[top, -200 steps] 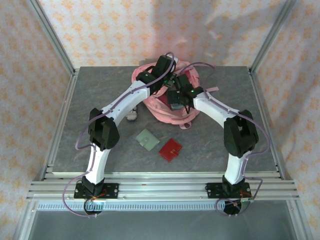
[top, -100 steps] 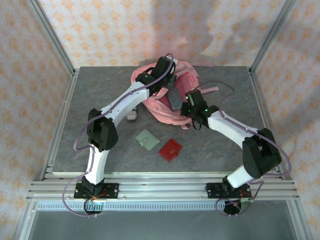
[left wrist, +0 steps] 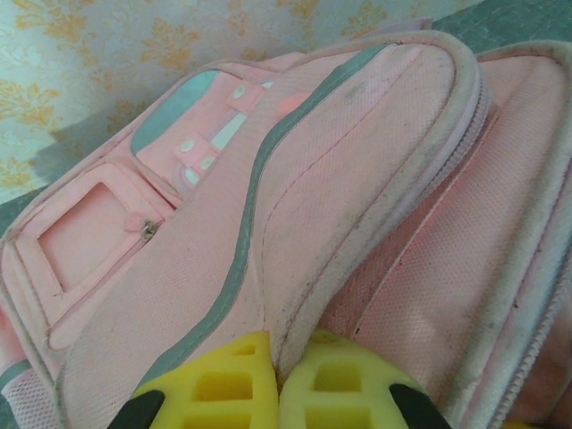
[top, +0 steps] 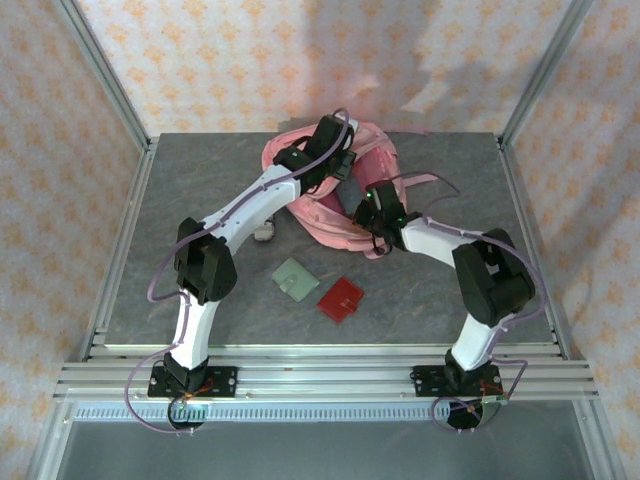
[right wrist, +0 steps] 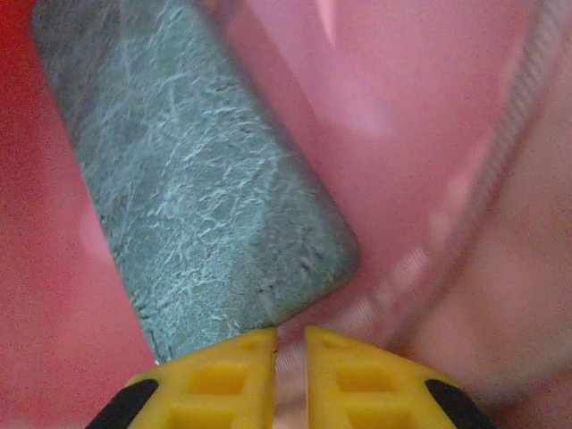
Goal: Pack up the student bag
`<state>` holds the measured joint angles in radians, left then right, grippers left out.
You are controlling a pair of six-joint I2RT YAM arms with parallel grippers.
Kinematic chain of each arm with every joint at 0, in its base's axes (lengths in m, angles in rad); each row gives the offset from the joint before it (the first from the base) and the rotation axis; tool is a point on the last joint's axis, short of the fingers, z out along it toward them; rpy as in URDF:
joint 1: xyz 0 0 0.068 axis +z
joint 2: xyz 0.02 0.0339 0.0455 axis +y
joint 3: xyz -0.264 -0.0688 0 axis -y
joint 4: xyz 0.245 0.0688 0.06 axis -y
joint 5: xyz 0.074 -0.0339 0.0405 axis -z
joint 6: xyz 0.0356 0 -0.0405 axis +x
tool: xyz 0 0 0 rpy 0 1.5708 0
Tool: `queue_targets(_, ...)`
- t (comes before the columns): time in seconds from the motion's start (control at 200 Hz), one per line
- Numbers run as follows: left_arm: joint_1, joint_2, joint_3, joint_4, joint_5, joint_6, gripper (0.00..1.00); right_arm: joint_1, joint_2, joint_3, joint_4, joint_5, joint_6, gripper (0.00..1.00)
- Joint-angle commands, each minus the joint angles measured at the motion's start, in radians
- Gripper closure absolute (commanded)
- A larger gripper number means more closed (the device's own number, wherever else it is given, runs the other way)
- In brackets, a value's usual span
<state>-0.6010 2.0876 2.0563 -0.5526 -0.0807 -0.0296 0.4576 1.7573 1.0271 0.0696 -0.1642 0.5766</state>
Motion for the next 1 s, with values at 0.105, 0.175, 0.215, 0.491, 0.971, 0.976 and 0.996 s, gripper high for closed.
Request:
queue_targets(0.105, -0.029, -0.116, -0.022, 0.12, 0.034, -0.055, 1.0, -0.043, 0.115, 0.087, 0.296, -0.025, 0.099, 0.83)
queue_targets(0.175, -0.035, -0.118, -0.035, 0.125, 0.044, -0.064, 1.0, -0.046, 0.172, 0.141, 0.3, -0.045, 0.107, 0.82)
queue_targets(0.215, -0.037, -0.12, -0.042, 0.126, 0.048, -0.066, 1.0, -0.046, 0.204, 0.166, 0.316, -0.064, 0.113, 0.82)
queue_targets(0.491, -0.052, -0.113, -0.056, 0.137, 0.061, -0.085, 1.0, -0.048, 0.371, 0.27, 0.599, -0.304, 0.256, 0.78)
queue_targets(0.971, -0.053, -0.105, -0.099, 0.141, 0.024, -0.151, 0.96, -0.074, -0.314, -0.319, 0.281, -0.121, 0.032, 0.37)
queue_targets(0.976, -0.053, -0.106, -0.101, 0.141, 0.024, -0.153, 0.96, -0.074, -0.324, -0.326, 0.277, -0.117, 0.031, 0.37)
queue_targets(0.996, -0.052, -0.109, -0.104, 0.143, 0.028, -0.16, 0.93, -0.074, -0.361, -0.349, 0.257, -0.108, 0.023, 0.36)
